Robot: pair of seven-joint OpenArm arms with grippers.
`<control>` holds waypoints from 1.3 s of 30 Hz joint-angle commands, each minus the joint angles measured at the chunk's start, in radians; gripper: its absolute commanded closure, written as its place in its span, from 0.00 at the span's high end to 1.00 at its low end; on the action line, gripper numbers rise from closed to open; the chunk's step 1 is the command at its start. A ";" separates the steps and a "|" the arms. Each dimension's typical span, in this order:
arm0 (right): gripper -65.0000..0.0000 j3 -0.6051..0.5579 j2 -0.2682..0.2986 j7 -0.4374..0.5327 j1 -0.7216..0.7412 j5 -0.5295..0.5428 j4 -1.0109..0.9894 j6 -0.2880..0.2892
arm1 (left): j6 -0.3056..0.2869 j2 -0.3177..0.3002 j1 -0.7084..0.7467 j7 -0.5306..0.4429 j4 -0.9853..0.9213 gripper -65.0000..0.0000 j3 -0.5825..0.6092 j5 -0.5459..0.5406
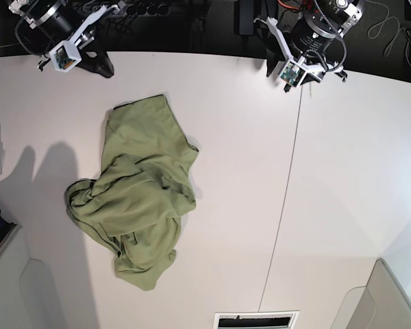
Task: Layout the t-shirt on the table in an organized manner, then fold the t-shirt properly
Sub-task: 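Lower both grippers onto the green t-shirt and pinch its fabric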
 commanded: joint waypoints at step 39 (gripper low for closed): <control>0.37 0.010 -0.184 -0.231 0.988 -0.087 -0.818 -0.328 | -0.043 0.310 -0.717 -0.088 -0.756 0.51 0.302 -0.038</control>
